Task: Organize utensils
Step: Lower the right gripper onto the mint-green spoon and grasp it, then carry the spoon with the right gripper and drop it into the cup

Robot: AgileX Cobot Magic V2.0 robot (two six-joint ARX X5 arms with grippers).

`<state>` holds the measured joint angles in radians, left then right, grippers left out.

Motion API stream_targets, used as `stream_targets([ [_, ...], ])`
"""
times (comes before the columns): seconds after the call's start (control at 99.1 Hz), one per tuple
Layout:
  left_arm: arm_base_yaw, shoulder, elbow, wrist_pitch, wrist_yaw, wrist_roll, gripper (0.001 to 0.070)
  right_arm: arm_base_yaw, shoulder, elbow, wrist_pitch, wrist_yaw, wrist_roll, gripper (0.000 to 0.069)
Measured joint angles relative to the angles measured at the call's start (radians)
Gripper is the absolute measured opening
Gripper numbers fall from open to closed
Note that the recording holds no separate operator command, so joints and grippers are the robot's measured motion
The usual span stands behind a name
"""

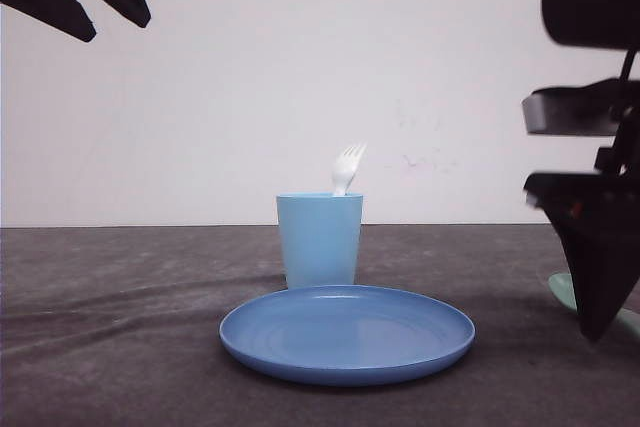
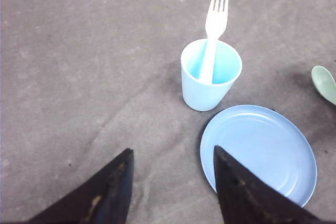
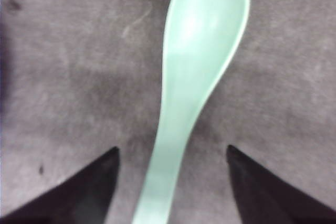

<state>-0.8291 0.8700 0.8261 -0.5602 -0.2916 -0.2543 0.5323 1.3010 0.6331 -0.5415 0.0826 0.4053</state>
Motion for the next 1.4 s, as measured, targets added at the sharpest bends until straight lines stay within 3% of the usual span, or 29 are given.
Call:
stream_targets([
  [0.262,0.000,0.000,0.000,-0.008,0.000,0.000,0.0286,0.016,0.021,0.001,0.028,0.045,0.021,0.0322],
  [0.434,0.000,0.000,0.000,-0.009,0.000,0.000,0.0286,0.016,0.022,0.001,0.030,0.047,0.023,0.0156],
  [0.626,0.000,0.000,0.000,-0.009,0.000,0.000,0.0286,0.016,0.022,0.001,0.030,0.048,0.023,0.0083],
  [0.989,0.000,0.000,0.000,-0.020,0.000,0.000,0.0286,0.016,0.019,0.037,-0.007,0.049,0.009,0.0078],
  [1.251,0.000,0.000,0.000,-0.036,0.000,0.000,0.0286,0.041,-0.104,0.206,-0.014,0.051,-0.017,0.0078],
  [1.402,0.000,0.000,0.000,-0.035,0.000,0.000,0.0286,0.095,-0.130,0.310,0.087,0.051,-0.061,0.0078],
])
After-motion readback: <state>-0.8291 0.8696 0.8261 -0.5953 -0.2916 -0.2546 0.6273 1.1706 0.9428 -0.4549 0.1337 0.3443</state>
